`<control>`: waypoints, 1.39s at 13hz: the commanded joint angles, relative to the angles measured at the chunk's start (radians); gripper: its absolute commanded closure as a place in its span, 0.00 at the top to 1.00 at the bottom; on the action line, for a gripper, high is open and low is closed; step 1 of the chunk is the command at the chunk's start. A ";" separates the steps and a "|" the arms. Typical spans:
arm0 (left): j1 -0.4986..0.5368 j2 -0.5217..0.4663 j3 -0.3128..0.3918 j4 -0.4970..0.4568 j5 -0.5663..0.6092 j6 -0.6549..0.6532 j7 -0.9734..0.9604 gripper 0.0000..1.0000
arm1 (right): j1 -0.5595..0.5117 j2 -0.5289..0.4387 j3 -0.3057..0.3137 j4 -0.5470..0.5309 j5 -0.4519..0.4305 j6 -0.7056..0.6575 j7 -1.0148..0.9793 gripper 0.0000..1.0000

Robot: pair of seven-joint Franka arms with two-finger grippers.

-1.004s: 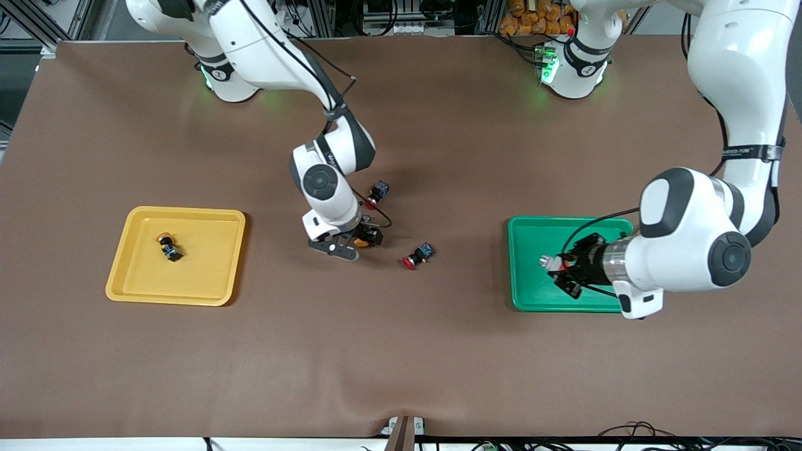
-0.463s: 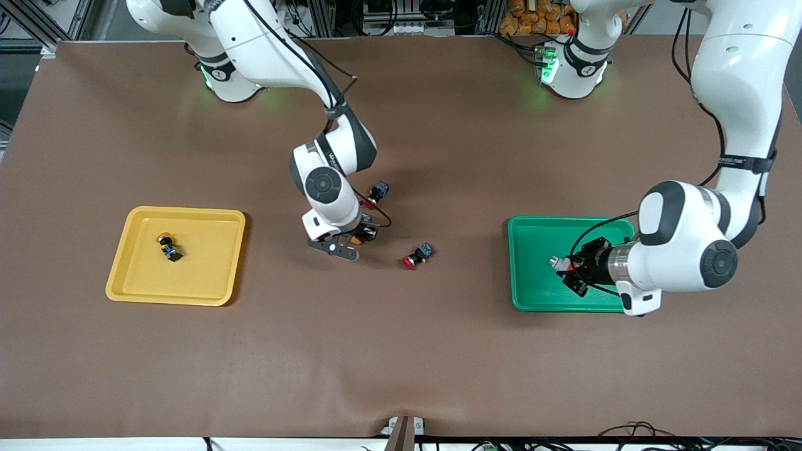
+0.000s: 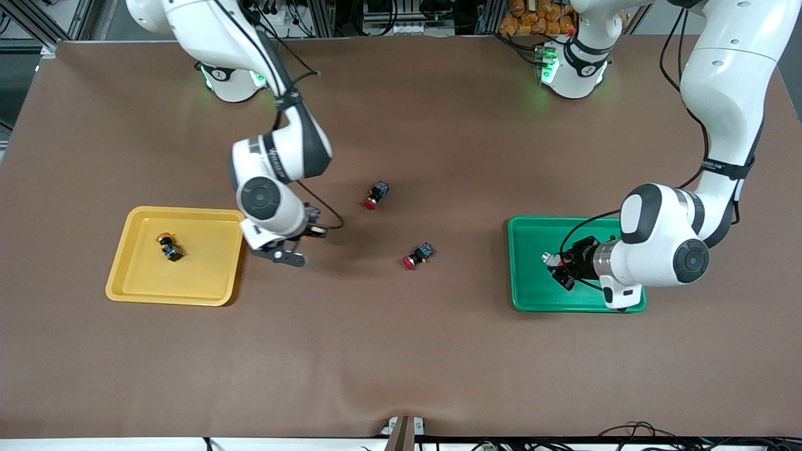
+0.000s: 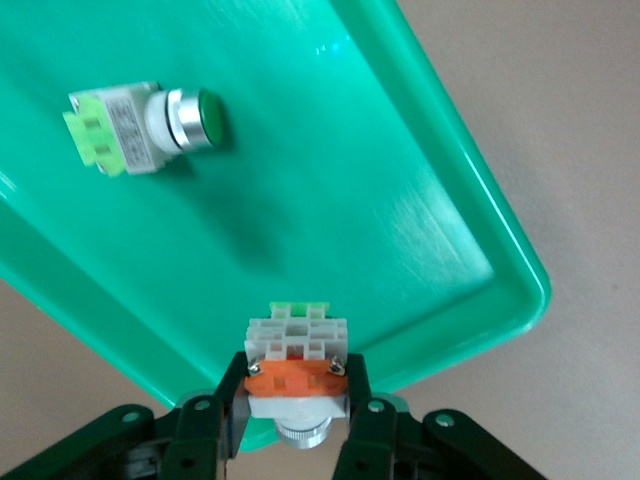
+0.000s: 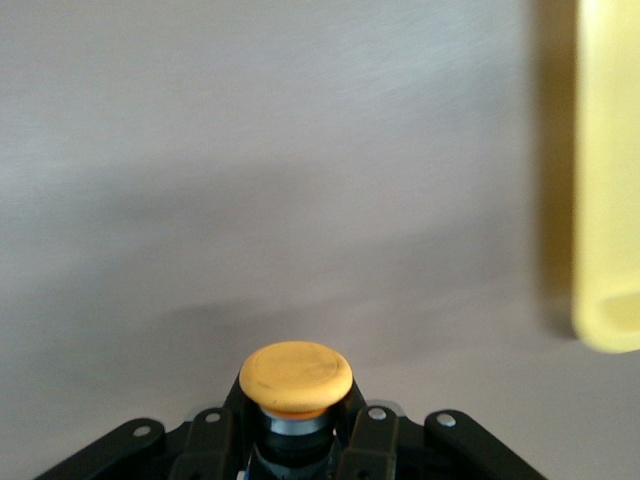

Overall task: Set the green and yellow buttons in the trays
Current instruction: 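Place the yellow-capped button in the yellow tray with the right gripper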

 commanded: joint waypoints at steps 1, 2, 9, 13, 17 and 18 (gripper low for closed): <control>0.019 0.011 -0.006 -0.009 0.019 0.031 0.030 0.00 | -0.016 -0.051 -0.033 -0.091 -0.020 0.011 -0.118 0.00; 0.019 0.022 -0.006 -0.009 0.019 0.042 0.035 0.00 | -0.023 -0.049 -0.048 -0.102 -0.020 0.015 -0.151 0.00; 0.025 0.065 -0.005 -0.013 0.094 0.070 0.037 0.44 | -0.273 -0.031 -0.053 -0.114 -0.019 0.078 -0.608 0.00; 0.031 0.073 -0.006 -0.011 0.114 0.079 0.037 0.87 | -0.382 0.007 -0.047 -0.085 -0.001 0.084 -0.811 0.99; 0.027 0.047 -0.008 -0.005 0.114 0.082 0.035 1.00 | -0.390 0.026 -0.047 -0.085 0.082 0.083 -0.814 1.00; 0.027 0.024 -0.008 -0.005 0.115 0.076 0.037 1.00 | -0.391 0.026 -0.045 -0.085 0.084 0.083 -0.814 1.00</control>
